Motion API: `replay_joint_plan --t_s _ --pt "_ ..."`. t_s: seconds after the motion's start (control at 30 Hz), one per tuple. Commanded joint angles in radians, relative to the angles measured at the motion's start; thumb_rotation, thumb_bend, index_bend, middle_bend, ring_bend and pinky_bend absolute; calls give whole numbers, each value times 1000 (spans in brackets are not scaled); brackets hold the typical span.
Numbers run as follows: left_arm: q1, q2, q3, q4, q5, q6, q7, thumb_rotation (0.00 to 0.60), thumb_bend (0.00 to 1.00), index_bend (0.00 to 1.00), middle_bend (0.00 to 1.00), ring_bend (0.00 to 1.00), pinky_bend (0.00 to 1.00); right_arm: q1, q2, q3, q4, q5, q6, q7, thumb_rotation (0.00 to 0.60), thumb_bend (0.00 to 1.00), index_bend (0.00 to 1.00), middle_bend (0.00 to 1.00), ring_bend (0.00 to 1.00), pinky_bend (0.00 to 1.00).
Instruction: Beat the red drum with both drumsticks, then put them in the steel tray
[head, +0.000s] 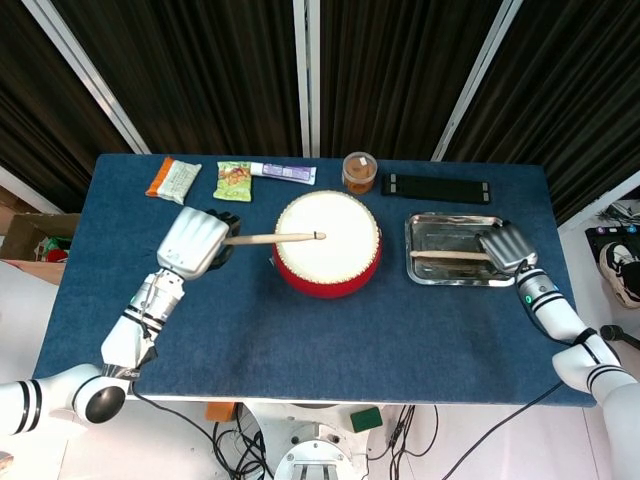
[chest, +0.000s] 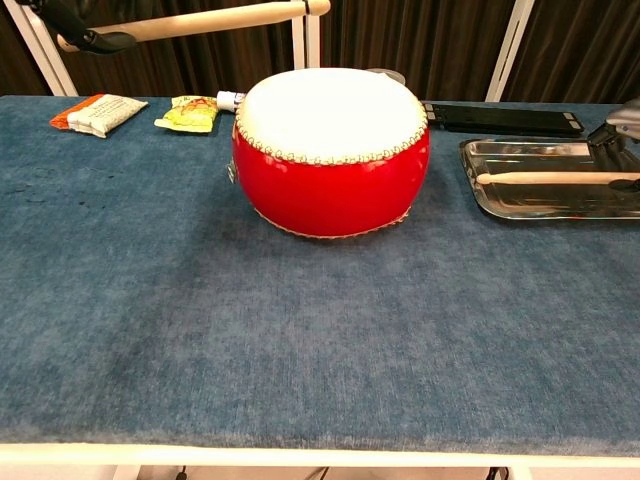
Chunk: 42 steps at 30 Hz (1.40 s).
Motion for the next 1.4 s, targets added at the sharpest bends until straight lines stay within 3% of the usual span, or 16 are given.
replay_joint_plan --t_s 0.03,0.13,0.27,0.5,0.6,0.7,0.8,0.93,1.07,1.4 --pt "-9 -6 -6 8 -8 -11 2 600 569 647 662 615 797 4 4 12 -7 28 -39 -35 600 320 307 365 205 306" --pt "-21 -14 -12 19 -19 -27 8 600 569 647 661 615 797 -7 37 38 -61 63 -39 -61 600 175 143 275 155 271" --pt "-40 -24 -18 35 -43 -50 18 600 569 647 662 615 797 -29 118 74 -179 97 15 -101 600 88 96 242 136 257" --pt "-81 -44 -18 58 -88 -91 69 600 568 647 661 615 797 -57 323 138 -494 96 176 -136 600 56 101 277 145 258" --pt "-115 -54 -23 67 -145 -120 113 600 569 647 661 615 798 -54 411 175 -649 79 239 -140 600 75 152 315 152 268" --pt "-147 -62 -41 67 -205 -126 143 600 568 647 661 615 799 -31 485 214 -802 80 244 -149 600 165 233 359 160 284" --pt "-175 -62 -59 53 -255 -127 165 600 568 647 661 615 799 17 535 256 -929 110 191 -179 600 187 299 385 175 296" --pt "-216 -63 -77 32 -321 -128 192 600 569 647 661 615 800 99 553 316 -1055 201 96 -262 600 217 336 410 190 309" --pt "-252 -70 -90 30 -383 -126 208 600 569 648 661 615 800 175 525 355 -1111 318 37 -389 600 237 365 425 200 316" --pt "-318 -78 -98 38 -504 -118 220 600 569 646 661 615 802 340 418 357 -1151 617 -16 -643 600 238 411 453 216 322"
